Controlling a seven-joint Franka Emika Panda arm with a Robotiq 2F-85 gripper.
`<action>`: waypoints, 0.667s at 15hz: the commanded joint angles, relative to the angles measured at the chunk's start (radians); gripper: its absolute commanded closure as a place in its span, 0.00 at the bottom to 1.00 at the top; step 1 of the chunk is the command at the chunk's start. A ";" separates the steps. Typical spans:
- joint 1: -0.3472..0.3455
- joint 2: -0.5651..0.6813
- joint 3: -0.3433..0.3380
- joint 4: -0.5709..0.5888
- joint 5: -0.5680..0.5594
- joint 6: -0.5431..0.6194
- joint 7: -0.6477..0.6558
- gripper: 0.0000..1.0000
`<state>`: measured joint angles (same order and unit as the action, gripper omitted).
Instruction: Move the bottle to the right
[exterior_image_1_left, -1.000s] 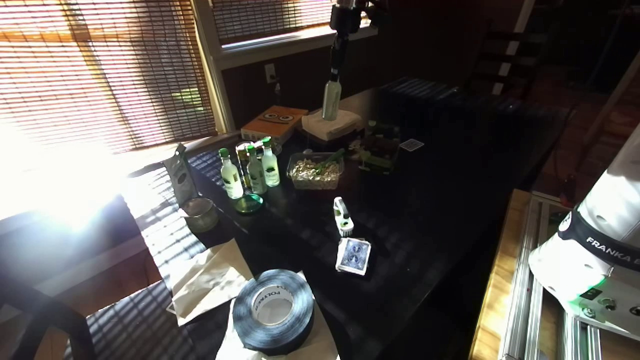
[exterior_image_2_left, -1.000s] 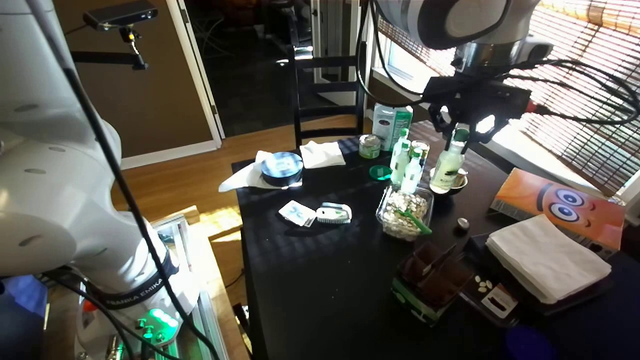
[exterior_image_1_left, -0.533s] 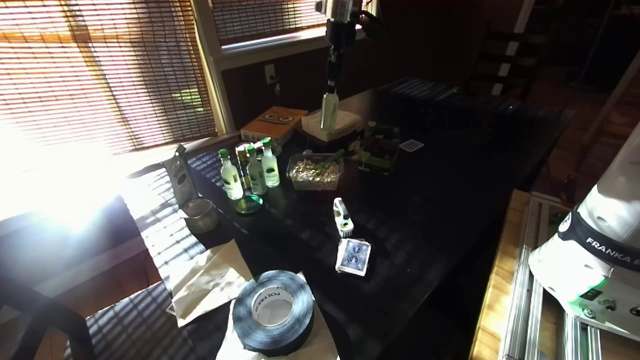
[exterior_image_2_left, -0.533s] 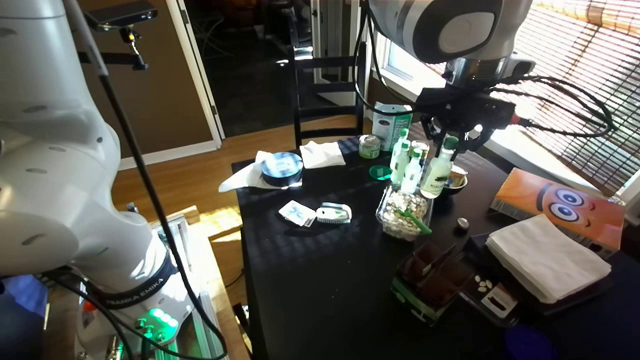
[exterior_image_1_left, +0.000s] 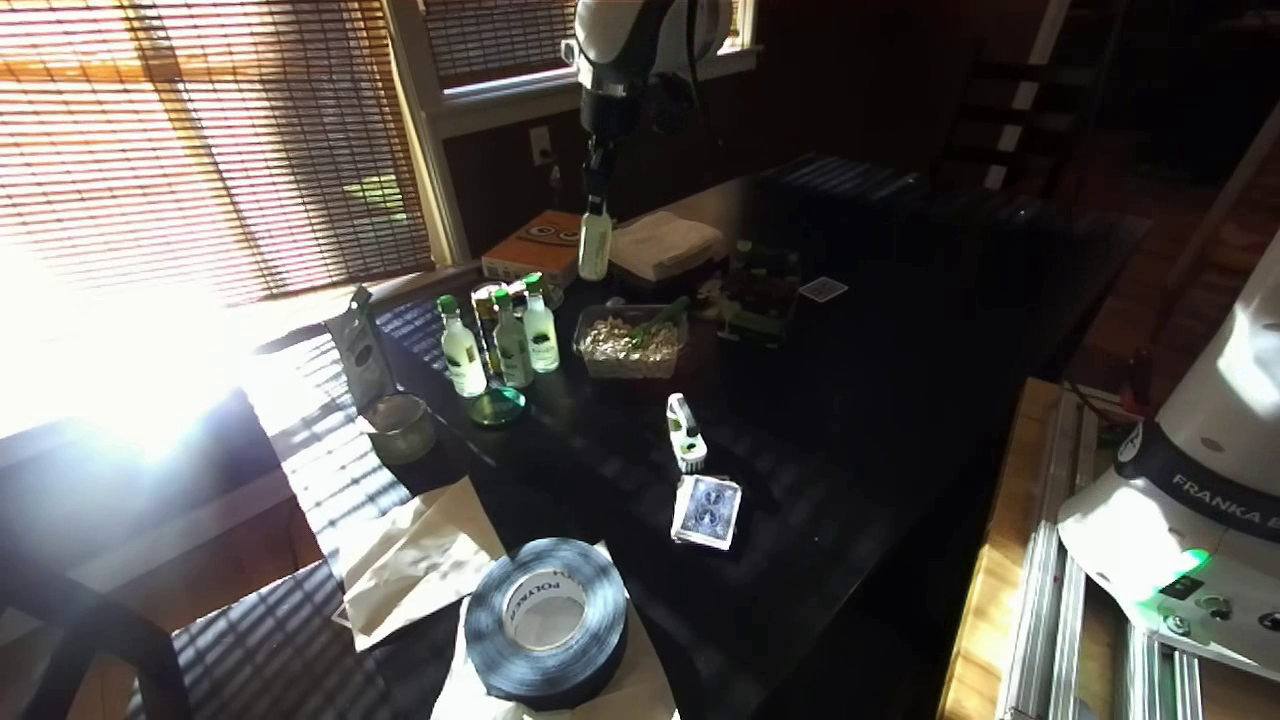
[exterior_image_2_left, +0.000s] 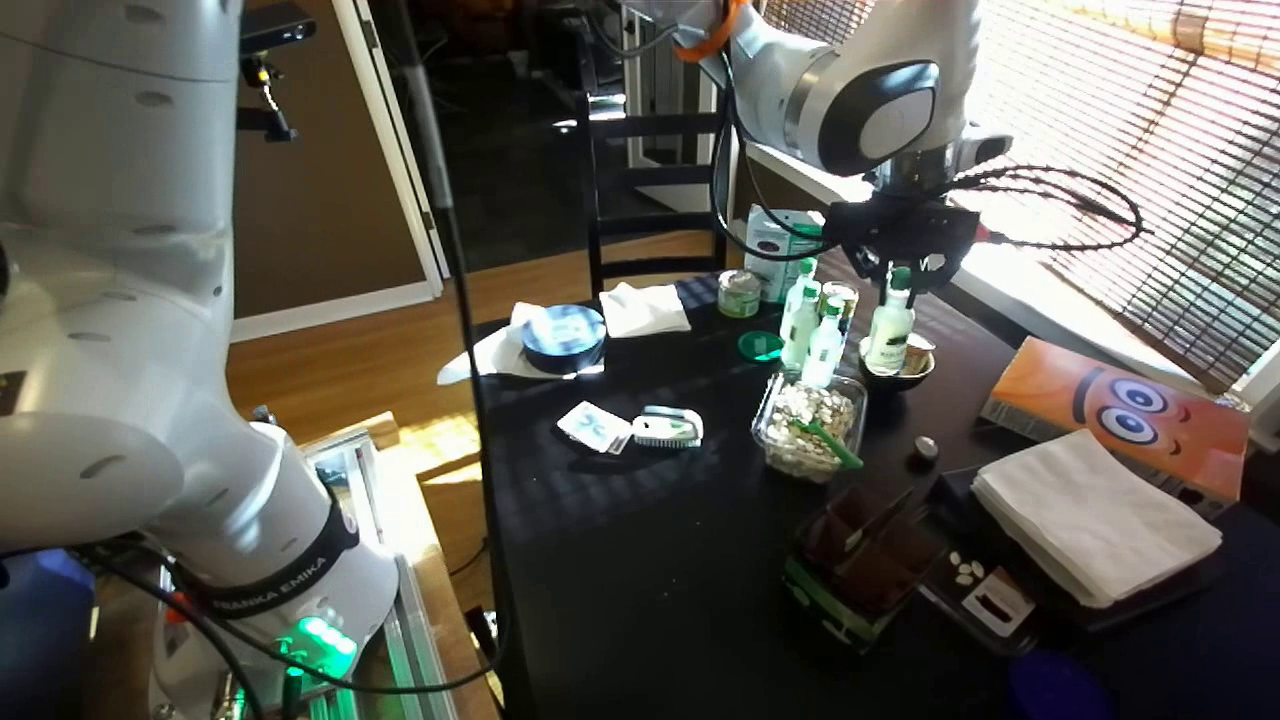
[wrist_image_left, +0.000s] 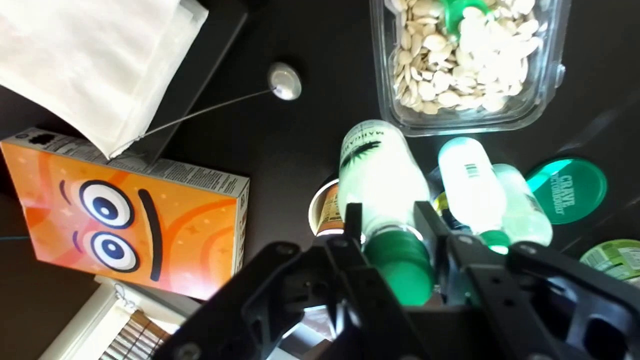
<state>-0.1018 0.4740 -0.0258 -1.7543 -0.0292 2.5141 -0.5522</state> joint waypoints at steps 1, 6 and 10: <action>0.035 0.183 -0.030 0.246 -0.140 -0.073 0.087 0.93; 0.018 0.356 -0.032 0.498 -0.181 -0.188 0.107 0.93; -0.026 0.477 0.012 0.684 -0.099 -0.297 0.121 0.93</action>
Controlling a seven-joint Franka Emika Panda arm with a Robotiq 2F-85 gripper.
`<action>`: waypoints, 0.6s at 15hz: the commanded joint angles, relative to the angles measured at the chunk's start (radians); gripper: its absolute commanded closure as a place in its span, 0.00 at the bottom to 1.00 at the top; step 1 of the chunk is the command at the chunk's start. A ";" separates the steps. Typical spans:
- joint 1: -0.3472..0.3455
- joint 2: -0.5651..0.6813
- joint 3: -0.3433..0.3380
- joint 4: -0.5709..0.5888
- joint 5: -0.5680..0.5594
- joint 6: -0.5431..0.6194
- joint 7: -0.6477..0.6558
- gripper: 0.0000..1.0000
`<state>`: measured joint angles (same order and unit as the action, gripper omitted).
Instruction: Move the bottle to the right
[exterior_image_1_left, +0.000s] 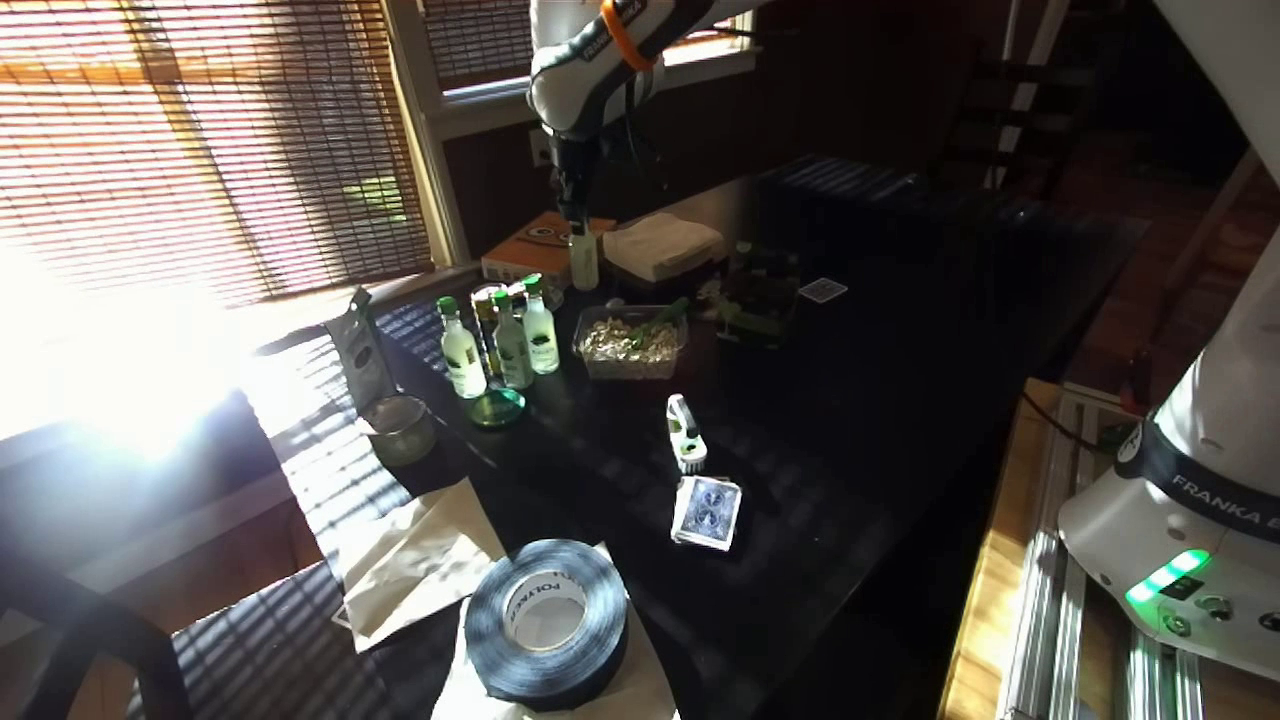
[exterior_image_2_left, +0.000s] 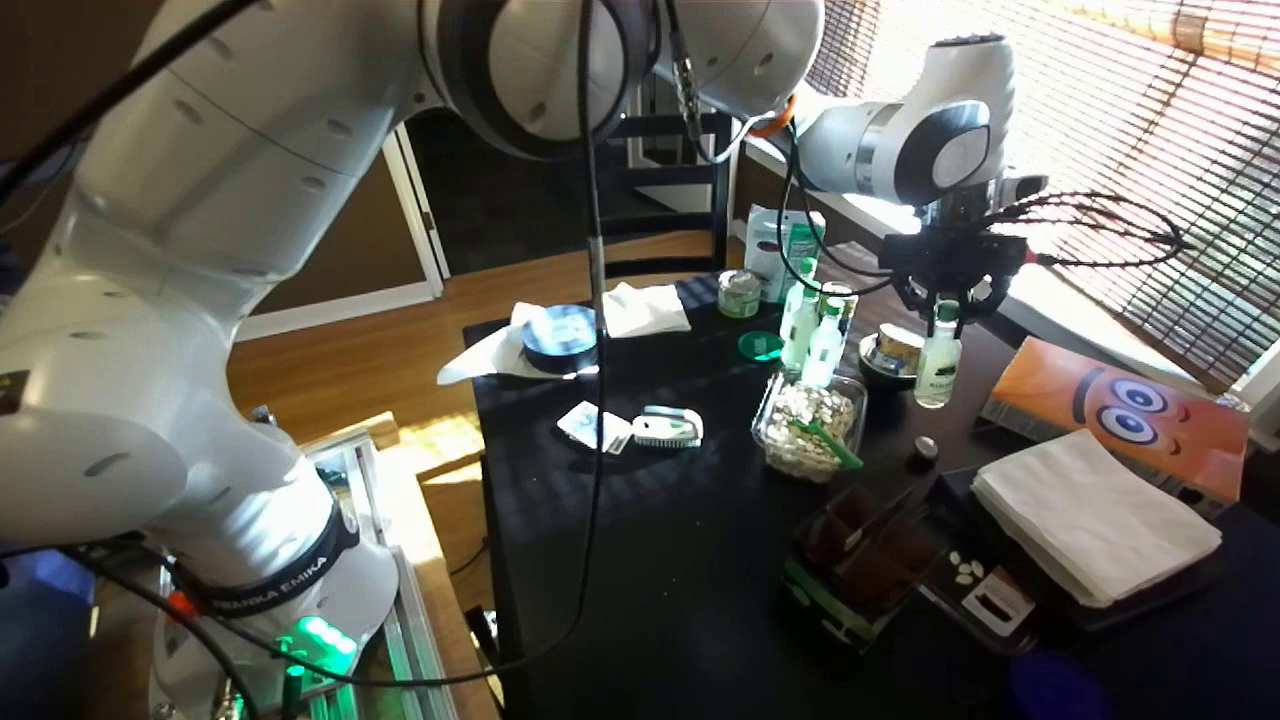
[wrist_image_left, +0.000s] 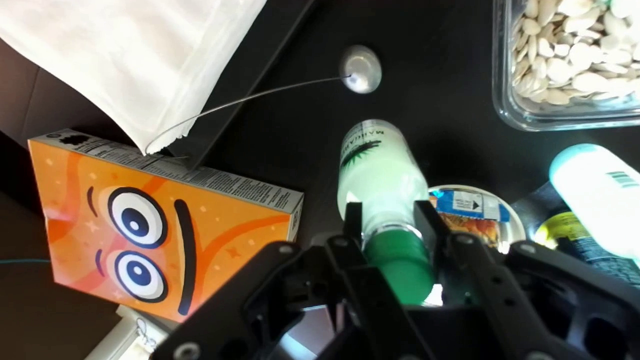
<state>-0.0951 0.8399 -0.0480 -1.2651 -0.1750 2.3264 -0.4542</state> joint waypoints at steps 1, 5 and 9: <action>-0.015 0.029 0.017 0.045 0.002 -0.031 0.013 0.70; -0.029 0.097 0.026 0.136 0.028 -0.082 0.033 0.93; -0.038 0.189 0.029 0.247 0.046 -0.139 0.056 0.93</action>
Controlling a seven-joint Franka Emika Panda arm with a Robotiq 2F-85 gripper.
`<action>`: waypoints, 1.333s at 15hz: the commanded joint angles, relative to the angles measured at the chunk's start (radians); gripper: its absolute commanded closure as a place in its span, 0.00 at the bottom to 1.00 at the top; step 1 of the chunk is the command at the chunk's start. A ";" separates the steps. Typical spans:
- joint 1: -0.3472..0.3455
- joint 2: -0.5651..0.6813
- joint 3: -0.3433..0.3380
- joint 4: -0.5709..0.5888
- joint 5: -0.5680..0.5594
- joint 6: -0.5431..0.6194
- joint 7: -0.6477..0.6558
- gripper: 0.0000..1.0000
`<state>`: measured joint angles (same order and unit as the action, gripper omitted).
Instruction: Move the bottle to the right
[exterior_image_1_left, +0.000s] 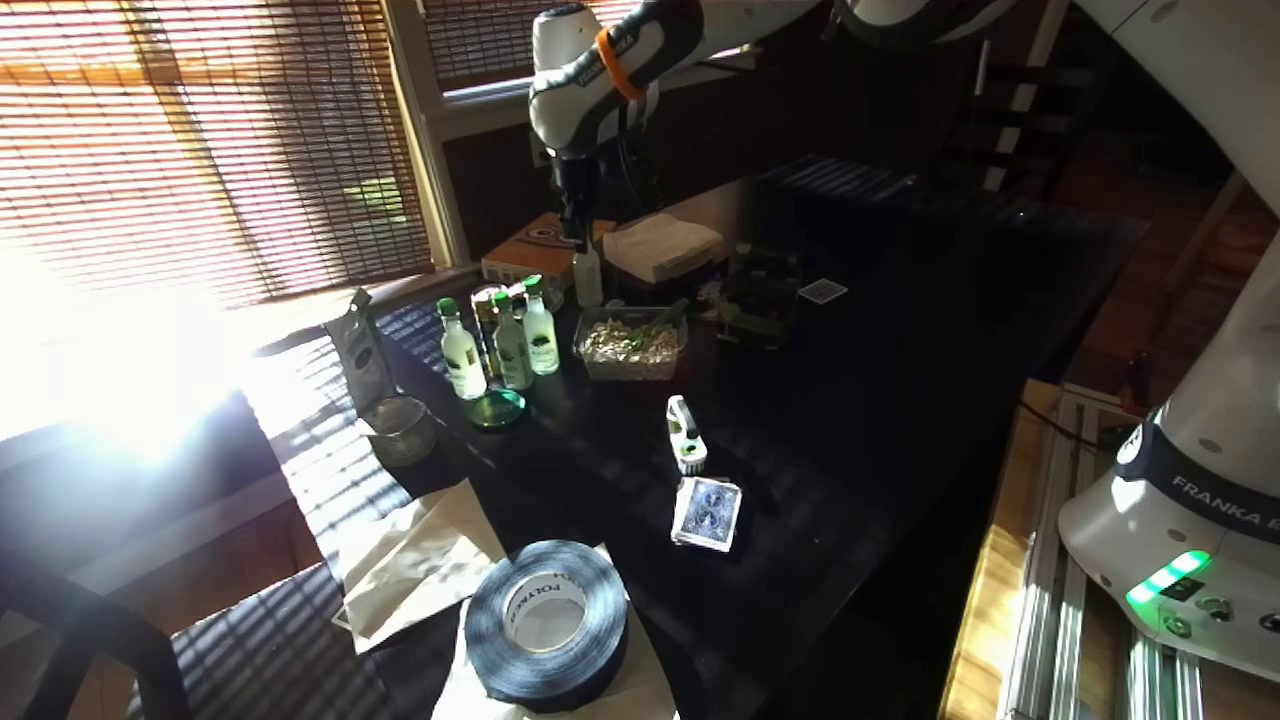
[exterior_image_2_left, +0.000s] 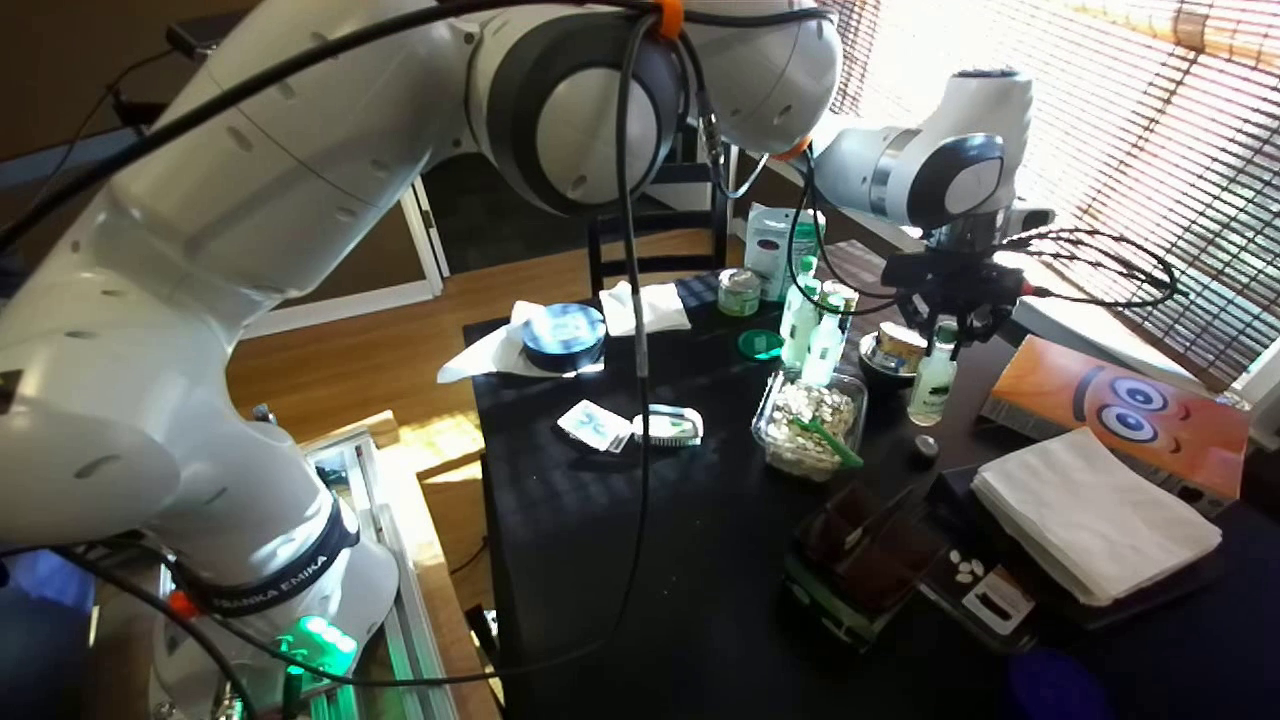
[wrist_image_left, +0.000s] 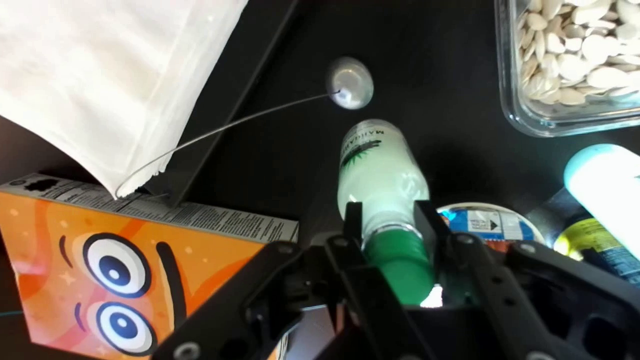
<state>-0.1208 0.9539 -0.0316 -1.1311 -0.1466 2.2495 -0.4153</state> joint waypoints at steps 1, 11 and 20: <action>-0.017 0.097 0.017 0.143 0.025 -0.080 0.020 0.93; -0.036 0.276 0.015 0.501 0.083 -0.265 0.084 0.93; -0.017 0.360 0.012 0.611 0.083 -0.335 0.156 0.45</action>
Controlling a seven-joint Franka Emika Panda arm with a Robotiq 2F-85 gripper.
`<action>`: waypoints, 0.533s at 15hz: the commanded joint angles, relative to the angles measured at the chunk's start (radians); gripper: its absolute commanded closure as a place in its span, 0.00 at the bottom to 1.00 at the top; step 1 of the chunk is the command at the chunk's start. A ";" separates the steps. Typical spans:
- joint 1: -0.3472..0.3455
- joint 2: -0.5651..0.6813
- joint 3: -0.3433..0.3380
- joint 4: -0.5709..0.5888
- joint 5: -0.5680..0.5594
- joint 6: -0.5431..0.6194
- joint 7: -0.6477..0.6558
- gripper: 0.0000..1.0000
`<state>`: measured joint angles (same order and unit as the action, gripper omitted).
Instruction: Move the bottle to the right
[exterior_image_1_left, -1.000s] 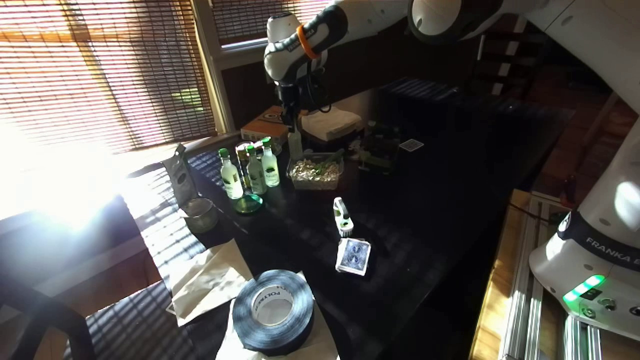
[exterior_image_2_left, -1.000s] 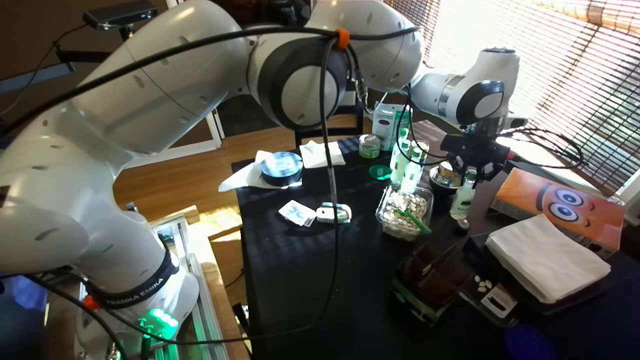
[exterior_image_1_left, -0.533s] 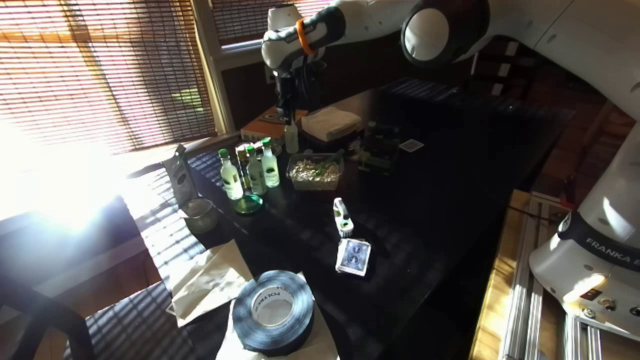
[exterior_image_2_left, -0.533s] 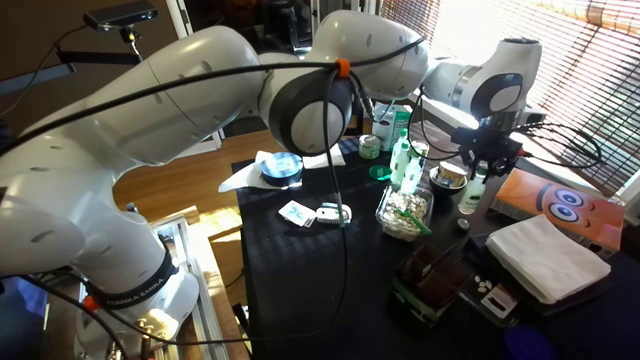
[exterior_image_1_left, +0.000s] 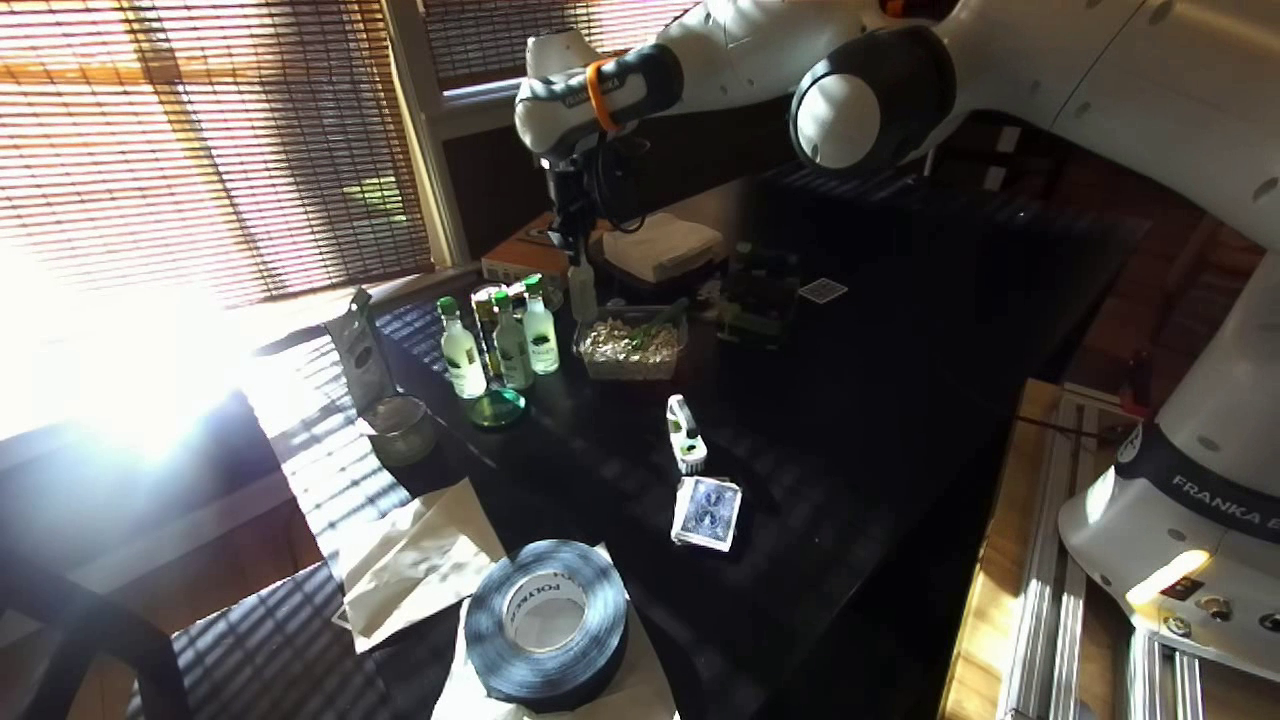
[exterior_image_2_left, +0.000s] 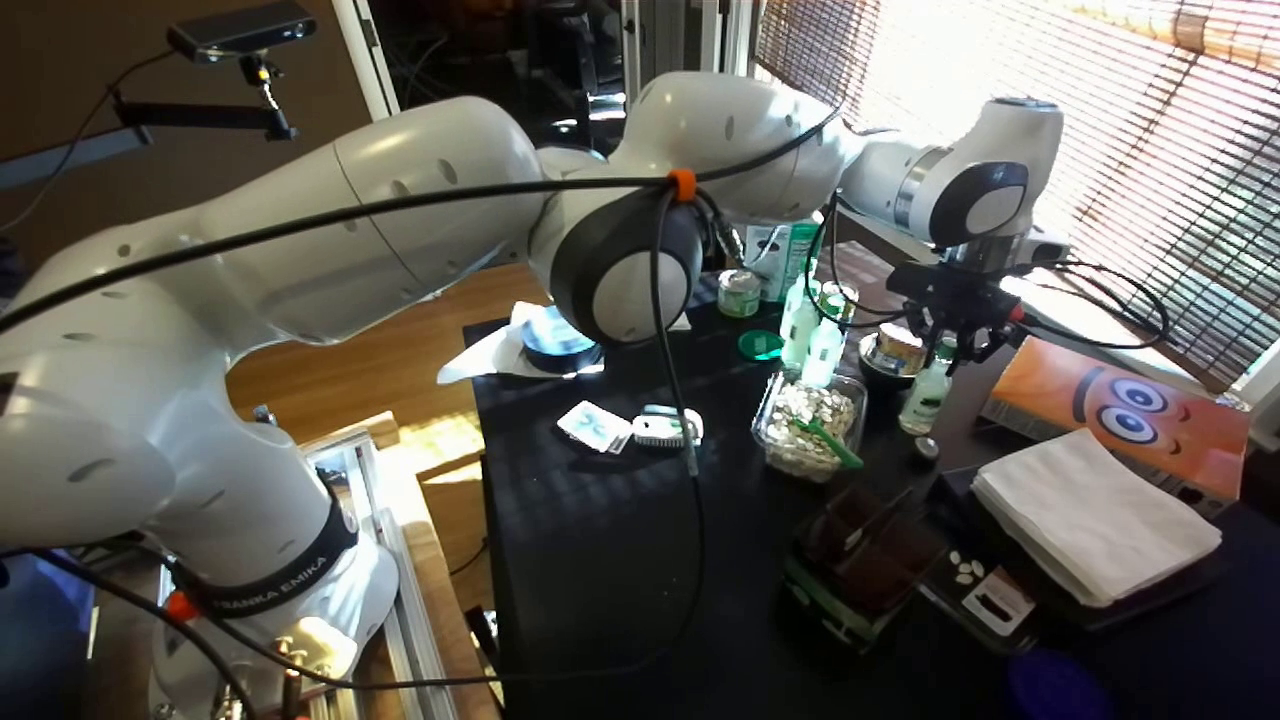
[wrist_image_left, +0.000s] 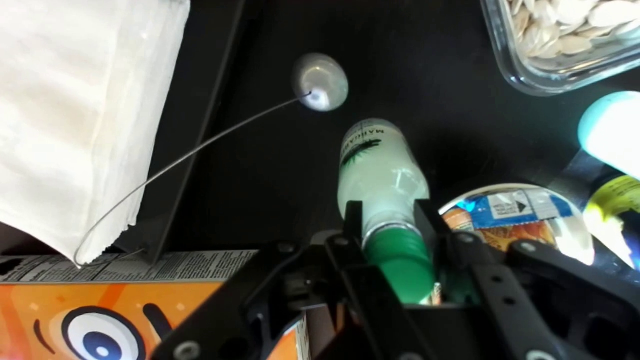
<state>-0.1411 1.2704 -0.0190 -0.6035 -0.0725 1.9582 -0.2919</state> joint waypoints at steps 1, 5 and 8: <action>0.004 0.044 -0.002 0.087 0.006 -0.047 0.036 0.44; 0.004 -0.008 -0.022 0.087 -0.009 -0.067 0.047 0.17; -0.006 -0.069 -0.037 0.098 -0.011 -0.070 0.030 0.00</action>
<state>-0.1426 1.2561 -0.0434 -0.5252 -0.0744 1.9337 -0.2642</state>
